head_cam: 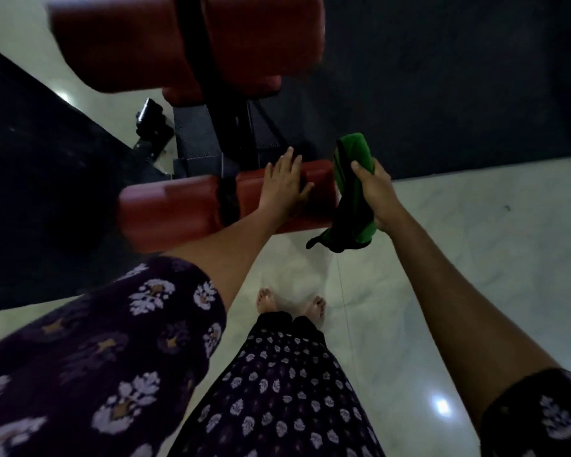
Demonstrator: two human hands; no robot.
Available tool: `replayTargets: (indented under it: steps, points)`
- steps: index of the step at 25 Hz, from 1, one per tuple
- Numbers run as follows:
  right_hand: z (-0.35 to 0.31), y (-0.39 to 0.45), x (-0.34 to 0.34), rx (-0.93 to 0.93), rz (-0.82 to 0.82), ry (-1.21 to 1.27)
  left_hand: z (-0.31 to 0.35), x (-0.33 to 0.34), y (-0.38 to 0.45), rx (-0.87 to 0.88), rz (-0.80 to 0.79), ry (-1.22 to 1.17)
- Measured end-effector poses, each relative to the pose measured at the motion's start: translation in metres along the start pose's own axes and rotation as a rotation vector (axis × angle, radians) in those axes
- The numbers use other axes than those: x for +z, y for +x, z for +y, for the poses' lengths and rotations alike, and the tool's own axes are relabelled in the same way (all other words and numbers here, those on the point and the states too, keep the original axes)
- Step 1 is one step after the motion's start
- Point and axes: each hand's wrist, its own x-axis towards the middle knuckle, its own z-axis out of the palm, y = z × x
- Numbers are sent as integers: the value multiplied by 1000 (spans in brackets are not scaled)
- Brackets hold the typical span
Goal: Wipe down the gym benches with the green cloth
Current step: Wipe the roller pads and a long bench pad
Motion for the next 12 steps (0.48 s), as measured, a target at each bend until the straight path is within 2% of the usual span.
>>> replayTargets:
  steps: [5, 12]
  points:
    - [-63, -31, 17, -80, -9, -97, -13, -59, -30, 1, 63, -133]
    - [-145, -23, 55, -210, 15, -102, -63, -154, -17, -22, 341, -146]
